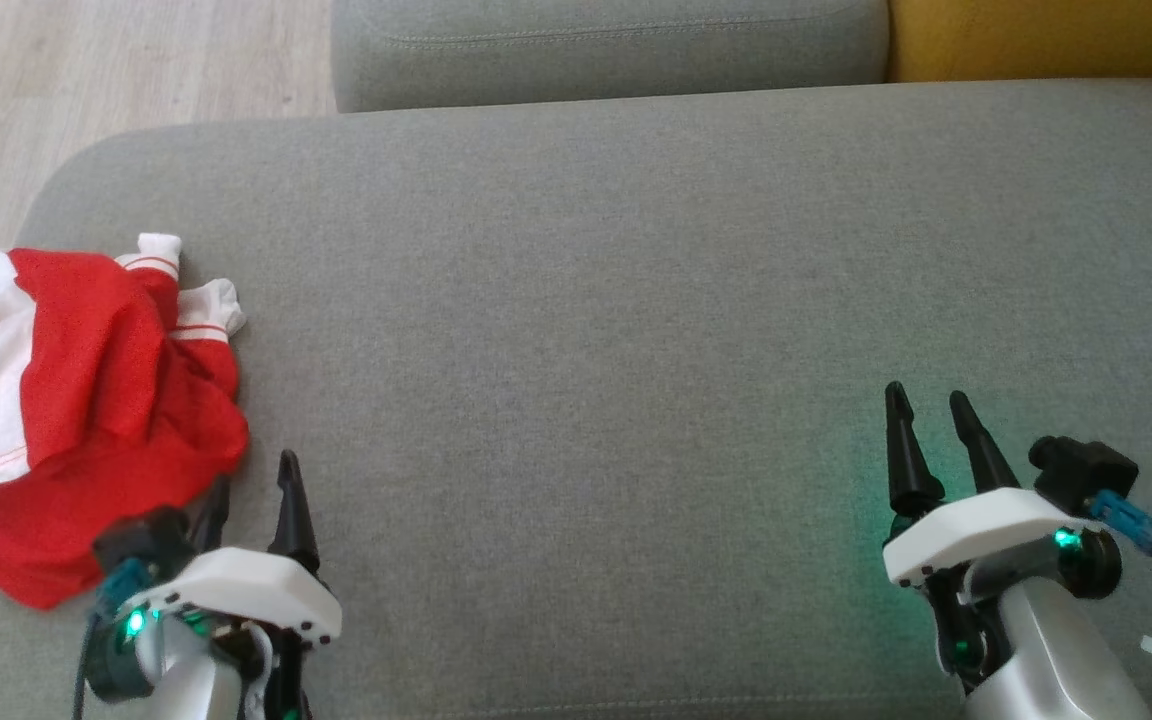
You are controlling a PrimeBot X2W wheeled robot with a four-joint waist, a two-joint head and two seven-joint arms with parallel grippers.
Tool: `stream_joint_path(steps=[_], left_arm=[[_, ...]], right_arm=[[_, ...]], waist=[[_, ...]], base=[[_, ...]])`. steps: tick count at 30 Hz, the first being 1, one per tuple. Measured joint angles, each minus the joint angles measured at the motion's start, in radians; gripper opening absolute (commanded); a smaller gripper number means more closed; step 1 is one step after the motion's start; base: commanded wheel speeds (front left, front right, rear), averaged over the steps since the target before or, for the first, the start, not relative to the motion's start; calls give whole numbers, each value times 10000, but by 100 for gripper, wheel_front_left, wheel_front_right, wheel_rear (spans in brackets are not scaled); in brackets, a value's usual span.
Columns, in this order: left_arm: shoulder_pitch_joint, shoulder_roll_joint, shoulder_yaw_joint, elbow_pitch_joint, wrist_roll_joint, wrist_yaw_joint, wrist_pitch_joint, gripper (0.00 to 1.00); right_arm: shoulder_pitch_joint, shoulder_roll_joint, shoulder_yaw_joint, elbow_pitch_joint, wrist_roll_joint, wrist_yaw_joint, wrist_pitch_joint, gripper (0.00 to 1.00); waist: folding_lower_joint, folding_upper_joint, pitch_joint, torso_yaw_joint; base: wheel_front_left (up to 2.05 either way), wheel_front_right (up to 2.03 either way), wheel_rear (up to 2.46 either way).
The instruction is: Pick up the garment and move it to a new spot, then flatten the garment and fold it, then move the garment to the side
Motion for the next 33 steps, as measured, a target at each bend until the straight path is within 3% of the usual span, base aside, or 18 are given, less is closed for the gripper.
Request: stream_joint_path(steps=[24, 33], left_arm=[[-2, 251, -545, -282, 3053, 991, -717, 100], [-255, 261, -665, -278, 3776, 1181, -874, 100]], right_arm=[[-200, 2, -71, -284, -3041, 0, -719, 100], [-481, -2, 213, -257, -3854, 2, -894, 100]], waist=[[0, 0, 55, -111], [0, 0, 188, 340]], base=[[0, 0, 0], [0, 0, 0]])
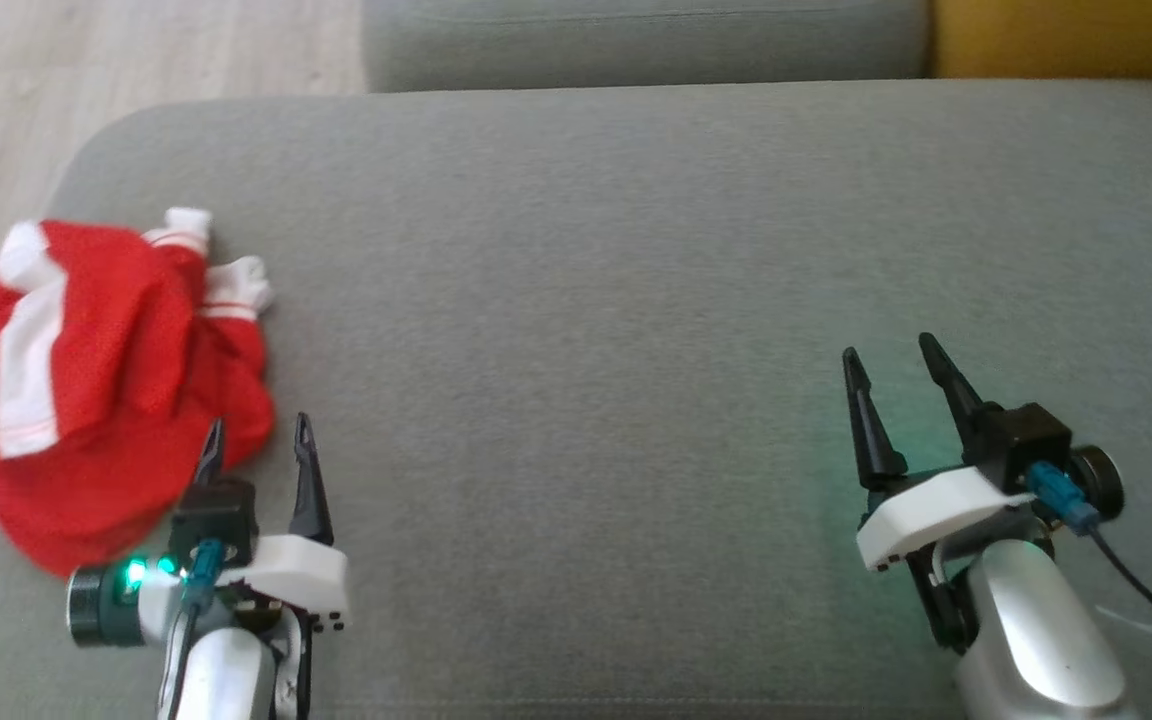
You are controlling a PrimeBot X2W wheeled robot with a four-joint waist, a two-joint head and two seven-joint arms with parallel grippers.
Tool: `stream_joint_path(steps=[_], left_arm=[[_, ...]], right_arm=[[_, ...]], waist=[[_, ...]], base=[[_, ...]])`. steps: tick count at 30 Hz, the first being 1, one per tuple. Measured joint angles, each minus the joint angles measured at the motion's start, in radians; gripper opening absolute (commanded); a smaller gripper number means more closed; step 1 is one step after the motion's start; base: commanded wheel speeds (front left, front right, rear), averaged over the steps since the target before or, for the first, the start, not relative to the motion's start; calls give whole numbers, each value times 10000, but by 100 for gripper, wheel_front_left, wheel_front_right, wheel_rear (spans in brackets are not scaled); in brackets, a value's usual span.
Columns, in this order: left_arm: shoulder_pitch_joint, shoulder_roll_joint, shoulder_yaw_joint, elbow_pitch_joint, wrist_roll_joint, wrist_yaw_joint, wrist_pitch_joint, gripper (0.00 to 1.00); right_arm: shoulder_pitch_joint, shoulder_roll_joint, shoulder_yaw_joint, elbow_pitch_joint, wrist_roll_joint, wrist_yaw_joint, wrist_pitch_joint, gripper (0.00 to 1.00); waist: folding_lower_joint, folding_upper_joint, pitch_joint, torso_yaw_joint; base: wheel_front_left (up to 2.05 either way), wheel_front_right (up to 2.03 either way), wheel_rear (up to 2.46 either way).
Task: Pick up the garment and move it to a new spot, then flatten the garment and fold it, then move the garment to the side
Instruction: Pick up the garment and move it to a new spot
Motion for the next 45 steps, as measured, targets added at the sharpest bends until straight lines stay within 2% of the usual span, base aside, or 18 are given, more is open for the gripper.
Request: stream_joint_path(steps=[8, 17, 23, 26, 31, 36, 40, 45], left_arm=[[-94, -52, 58, 10, -8, 54, -2, 100], [-81, -104, 637, 61, -215, 167, -2, 100], [-76, -211, 963, 65, -332, 23, -2, 100], [-82, -232, 1185, 71, -424, -105, -2, 100], [-384, -274, 1649, 387, -894, -803, -2, 100], [-1969, -198, 2056, 717, -911, -1290, -2, 100], [-3084, 109, 2243, 1112, -809, -1609, -2, 100], [-4132, 414, 2437, 2186, -792, -1864, -4, 100]], right_arm=[[-110, -6, 531, -23, 31, 0, -2, 100], [-558, -21, 1358, -15, 65, 0, -4, 100], [-768, -23, 1730, 0, 65, 0, -29, 100], [-830, -35, 1806, 0, 65, 0, -29, 100], [-1000, -46, 1954, -38, -44, 0, -29, 100], [-1461, -201, 1898, -374, -219, 0, -31, 100], [-1643, -324, 1921, -612, -219, 0, -31, 100], [-1807, -468, 1998, -846, -219, 0, -31, 100]], waist=[[0, 0, 203, 1286], [0, 0, 529, 3012], [0, 0, 811, 3735], [0, 0, 996, 3801], [-1, 0, 1373, 3621], [0, 0, 2009, 3312], [0, 0, 2490, 3007], [1, 0, 3099, 2664]], base=[[0, 0, 0], [0, 0, 0], [0, 0, 0], [0, 0, 0], [0, 0, 0], [0, 0, 0], [0, 0, 0], [0, 0, 0]])
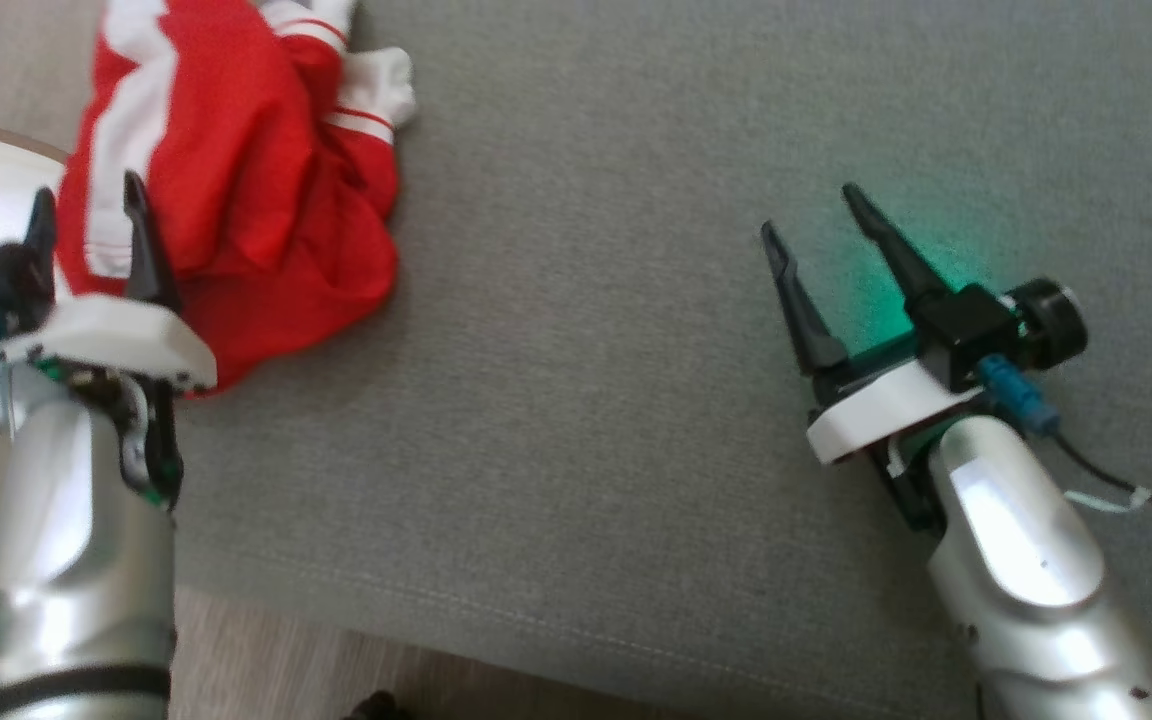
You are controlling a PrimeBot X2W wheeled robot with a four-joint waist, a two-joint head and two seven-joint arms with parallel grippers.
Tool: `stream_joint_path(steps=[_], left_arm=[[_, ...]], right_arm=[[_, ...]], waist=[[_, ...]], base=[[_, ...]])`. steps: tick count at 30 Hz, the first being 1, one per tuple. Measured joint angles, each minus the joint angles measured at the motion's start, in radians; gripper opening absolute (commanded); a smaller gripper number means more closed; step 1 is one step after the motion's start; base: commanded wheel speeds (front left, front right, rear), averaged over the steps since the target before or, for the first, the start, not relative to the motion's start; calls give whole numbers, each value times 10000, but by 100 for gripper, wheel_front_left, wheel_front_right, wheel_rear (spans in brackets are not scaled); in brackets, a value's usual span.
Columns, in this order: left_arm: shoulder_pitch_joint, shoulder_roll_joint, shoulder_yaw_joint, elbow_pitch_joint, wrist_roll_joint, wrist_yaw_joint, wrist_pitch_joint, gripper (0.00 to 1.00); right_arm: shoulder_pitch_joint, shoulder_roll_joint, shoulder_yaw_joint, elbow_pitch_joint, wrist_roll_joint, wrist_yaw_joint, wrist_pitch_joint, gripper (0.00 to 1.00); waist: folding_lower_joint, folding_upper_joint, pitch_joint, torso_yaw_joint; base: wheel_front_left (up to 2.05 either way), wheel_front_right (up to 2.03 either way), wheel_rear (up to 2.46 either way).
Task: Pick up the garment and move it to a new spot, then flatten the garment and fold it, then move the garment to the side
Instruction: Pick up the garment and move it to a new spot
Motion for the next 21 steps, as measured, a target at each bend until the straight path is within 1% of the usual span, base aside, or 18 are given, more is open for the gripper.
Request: stream_joint_path(steps=[3, 8, 9, 10, 11, 14, 16, 21], left_arm=[[-645, 54, 17, 702, 69, -48, 0, 100], [-1497, 224, 54, 2259, 84, -35, -15, 100], [-1603, 249, 71, 2512, 82, -33, -46, 98], [-1690, 263, 50, 2663, 92, -15, -71, 45], [-1767, 276, 15, 2769, 157, 0, -71, 0], [-1918, 293, -25, 2851, 209, 10, -69, 0], [-1911, 412, -56, 2637, 364, 27, -69, 0], [-1908, 673, -115, 1689, 510, 23, -69, 0]], right_arm=[[-175, -157, -15, -163, 0, 0, 0, 100], [-341, -184, -94, -255, 0, 2, -15, 100], [-354, -186, -117, -270, 0, 2, -21, 100], [-354, -188, -157, -288, 0, 2, -46, 100], [-355, -188, -180, -299, 2, 2, -46, 100], [-352, -184, -234, -267, 4, 2, -44, 100], [-313, -150, -311, -163, 48, 2, -44, 100], [-41, 52, -408, -98, 259, 2, -44, 100]], waist=[[0, 0, 330, -174], [0, 0, 702, -417], [0, 0, 736, -451], [-1, 0, 764, -475], [-1, 0, 773, -493], [0, 0, 671, -545], [-1, 0, 405, -601], [-2, 0, -303, -739]], base=[[0, 0, 0], [0, 0, 0], [0, 0, 0], [0, 0, 0], [0, 0, 0], [0, 0, 0], [0, 0, 0], [0, 0, 0]])
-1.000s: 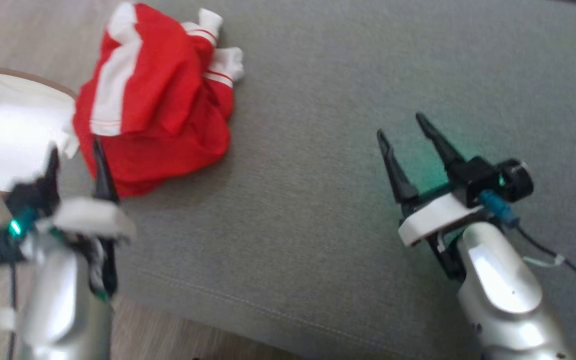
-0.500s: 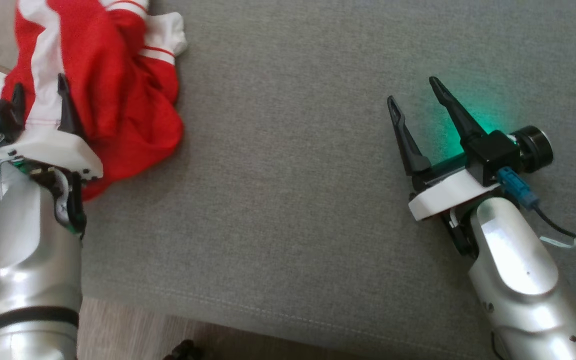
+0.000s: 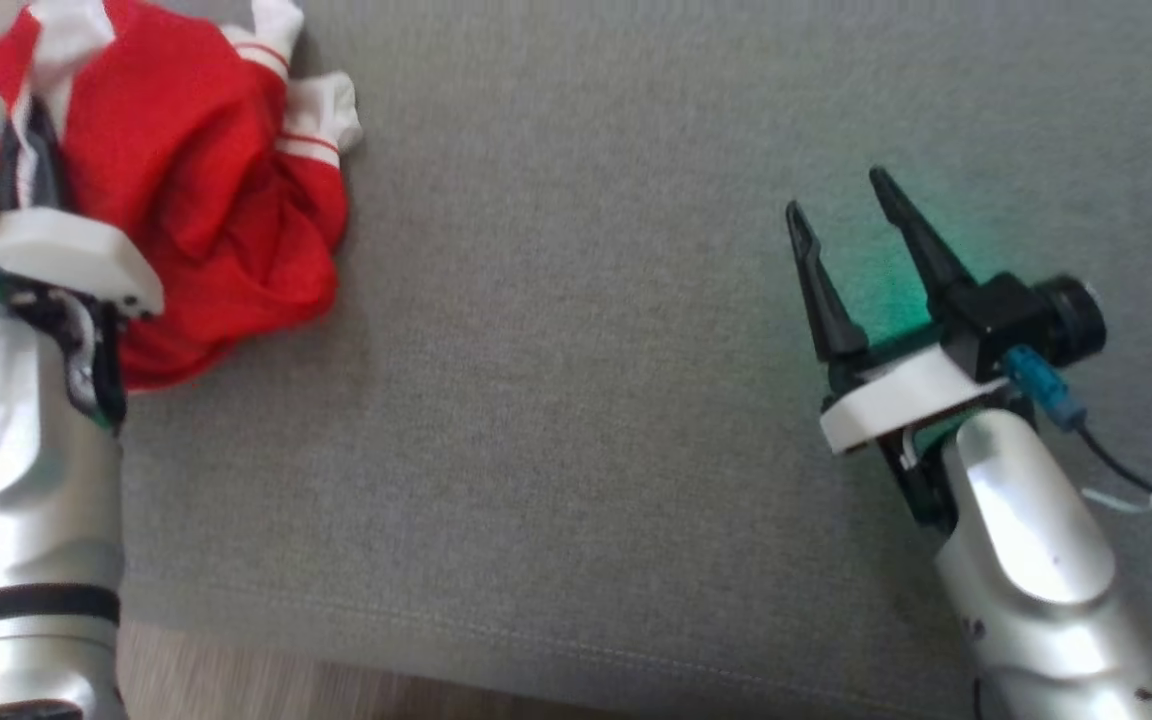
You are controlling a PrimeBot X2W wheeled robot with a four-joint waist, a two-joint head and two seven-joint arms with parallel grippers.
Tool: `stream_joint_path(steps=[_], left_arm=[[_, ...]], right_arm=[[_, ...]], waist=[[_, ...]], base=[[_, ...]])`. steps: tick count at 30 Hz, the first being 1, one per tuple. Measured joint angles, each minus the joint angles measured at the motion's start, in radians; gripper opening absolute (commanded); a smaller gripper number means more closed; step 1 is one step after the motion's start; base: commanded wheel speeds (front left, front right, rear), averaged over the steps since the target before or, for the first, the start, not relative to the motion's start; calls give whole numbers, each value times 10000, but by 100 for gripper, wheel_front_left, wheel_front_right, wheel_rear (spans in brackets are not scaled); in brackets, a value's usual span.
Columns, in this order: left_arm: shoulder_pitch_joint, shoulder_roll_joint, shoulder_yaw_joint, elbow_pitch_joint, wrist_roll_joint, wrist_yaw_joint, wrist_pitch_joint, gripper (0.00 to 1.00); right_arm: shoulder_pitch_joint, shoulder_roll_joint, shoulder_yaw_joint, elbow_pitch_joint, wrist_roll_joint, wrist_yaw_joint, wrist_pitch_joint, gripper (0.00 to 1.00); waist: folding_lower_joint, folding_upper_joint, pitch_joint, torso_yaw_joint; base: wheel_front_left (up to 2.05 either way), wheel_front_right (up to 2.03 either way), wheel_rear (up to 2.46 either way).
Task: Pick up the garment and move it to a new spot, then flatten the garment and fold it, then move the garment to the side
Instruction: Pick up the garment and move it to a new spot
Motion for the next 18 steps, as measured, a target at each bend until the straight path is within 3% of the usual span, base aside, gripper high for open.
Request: stream_joint_path(steps=[9, 18], left_arm=[[-9, -44, -681, -1607, 215, -244, -2, 0], [-11, -1135, -1956, -2245, 307, -696, -2, 0]], right_arm=[[545, 203, -96, -6, 230, 0, 0, 100], [553, 238, 504, -382, 926, 0, 0, 100]], waist=[[0, 0, -1029, -625], [0, 0, -1361, -2367]], base=[[0, 0, 0], [0, 0, 0]])
